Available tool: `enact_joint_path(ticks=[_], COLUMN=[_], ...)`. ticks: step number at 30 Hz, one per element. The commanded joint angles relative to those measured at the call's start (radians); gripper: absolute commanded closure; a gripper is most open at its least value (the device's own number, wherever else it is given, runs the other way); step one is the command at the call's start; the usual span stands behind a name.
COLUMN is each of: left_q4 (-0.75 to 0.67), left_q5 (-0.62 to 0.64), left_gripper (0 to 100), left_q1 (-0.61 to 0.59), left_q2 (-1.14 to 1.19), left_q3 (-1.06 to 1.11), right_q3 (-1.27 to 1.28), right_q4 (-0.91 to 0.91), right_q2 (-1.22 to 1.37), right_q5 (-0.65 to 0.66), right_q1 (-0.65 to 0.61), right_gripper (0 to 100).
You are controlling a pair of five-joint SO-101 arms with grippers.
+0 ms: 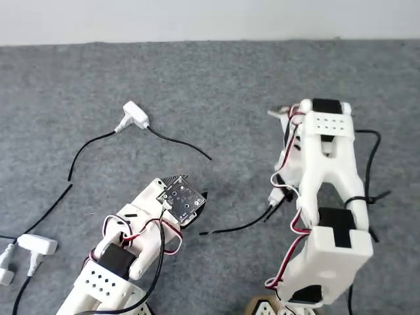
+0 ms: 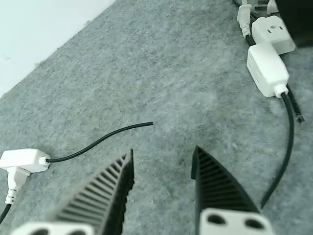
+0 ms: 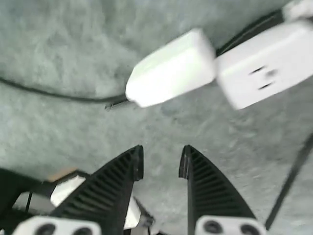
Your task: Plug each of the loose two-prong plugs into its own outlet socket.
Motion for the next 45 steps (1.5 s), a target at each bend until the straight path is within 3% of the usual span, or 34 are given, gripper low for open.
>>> enact_joint_path(ticks=[1, 17, 28, 35, 45], left_q4=[-0.031, -0.031, -0.032, -0.032, -0.046], left_q5=[0.008, 0.008, 0.008, 0.008, 0.008], left_gripper=[81, 81, 81, 81, 81], left_q1=[0.005, 0.003, 0.002, 0.002, 0.005], left_q2=[-0.006, -0.006, -0.006, -0.006, -0.006], left_q3=[-0.001, -0.001, -0.001, 0.001, 0.012], right_q3=[0.038, 0.184, 0.109, -0.103, -0.325], right_q4=[-0.013, -0.346, -0.437, -0.332, -0.021], right_q2=[-0.056, -0.053, 0.050, 0.173, -0.002], right_q5=[0.015, 0.008, -0.029, -0.078, 0.000], right_q1=[0.013, -0.027, -0.220, -0.191, -0.041], right_gripper=[86.4, 86.3, 86.3, 86.2, 86.2])
